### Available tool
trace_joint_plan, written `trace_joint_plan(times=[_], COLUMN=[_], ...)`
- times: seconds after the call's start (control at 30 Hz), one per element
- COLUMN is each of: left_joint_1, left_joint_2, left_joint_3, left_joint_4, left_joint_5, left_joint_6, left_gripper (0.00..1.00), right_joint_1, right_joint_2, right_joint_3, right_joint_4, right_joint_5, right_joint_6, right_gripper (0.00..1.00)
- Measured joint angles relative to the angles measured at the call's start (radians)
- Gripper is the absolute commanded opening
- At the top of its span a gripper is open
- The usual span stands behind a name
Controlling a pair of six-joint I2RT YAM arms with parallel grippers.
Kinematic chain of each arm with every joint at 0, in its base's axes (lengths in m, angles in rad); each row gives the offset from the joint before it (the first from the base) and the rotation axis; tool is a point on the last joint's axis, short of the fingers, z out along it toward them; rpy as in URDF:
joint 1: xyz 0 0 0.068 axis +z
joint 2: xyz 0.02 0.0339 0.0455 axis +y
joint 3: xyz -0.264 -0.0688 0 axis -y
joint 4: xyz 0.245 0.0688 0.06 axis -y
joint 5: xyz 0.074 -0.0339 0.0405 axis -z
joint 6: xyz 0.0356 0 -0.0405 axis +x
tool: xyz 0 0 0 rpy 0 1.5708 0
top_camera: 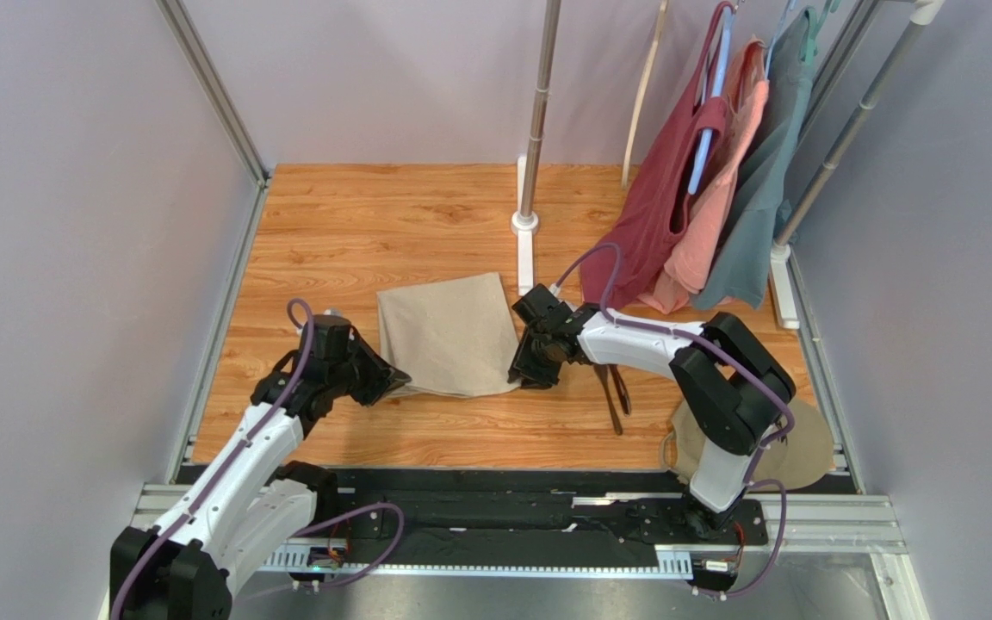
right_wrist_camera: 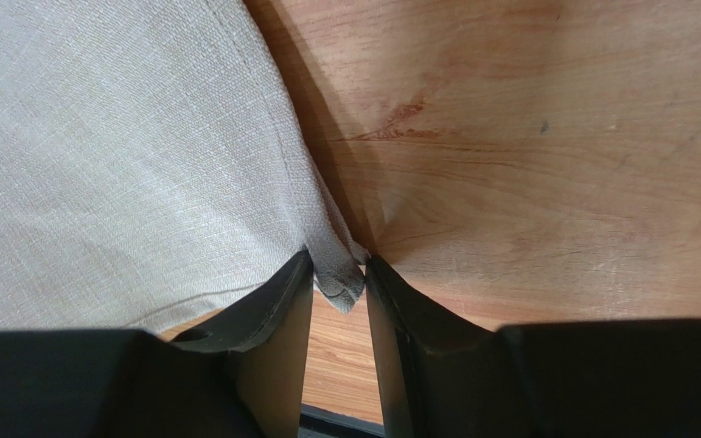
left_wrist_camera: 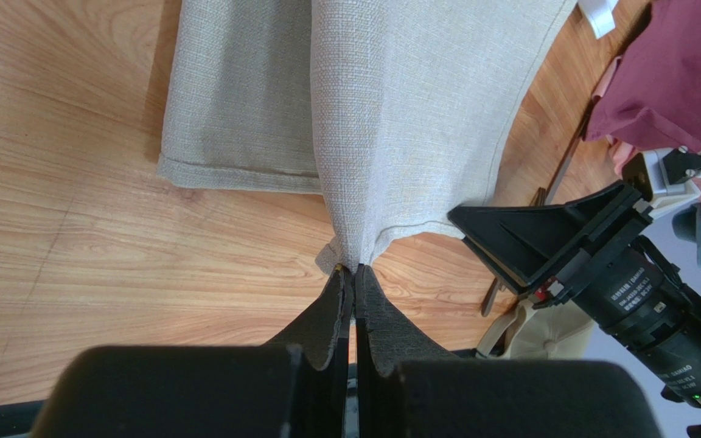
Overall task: Fold the napkin into a case and place the utensils inside
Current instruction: Pick up the square-folded napkin from the center of the board.
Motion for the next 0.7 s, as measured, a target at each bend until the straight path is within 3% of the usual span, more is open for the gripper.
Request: trace_joint_plan(times=[0.33,0.7], left_joint_1=[0.000,-0.001], left_joint_2=[-0.021,-0.020], left_joint_3=[0.000,0.036], left_joint_4=[-0.003,-0.031], left_joint_5=[-0.008,-0.015], left_joint_6=[0.016,0.043], left_gripper=[0.00,0.00], right_joint_1=[0.024,0.029], right_joint_2=[0.002,-0.031], right_joint_3=[0.024,0.014], right_joint_4=[-0.026,0.005], right_joint_5=[0.076,0.085], right_joint_6=[-0.036,-0.163], right_gripper=[0.00,0.00])
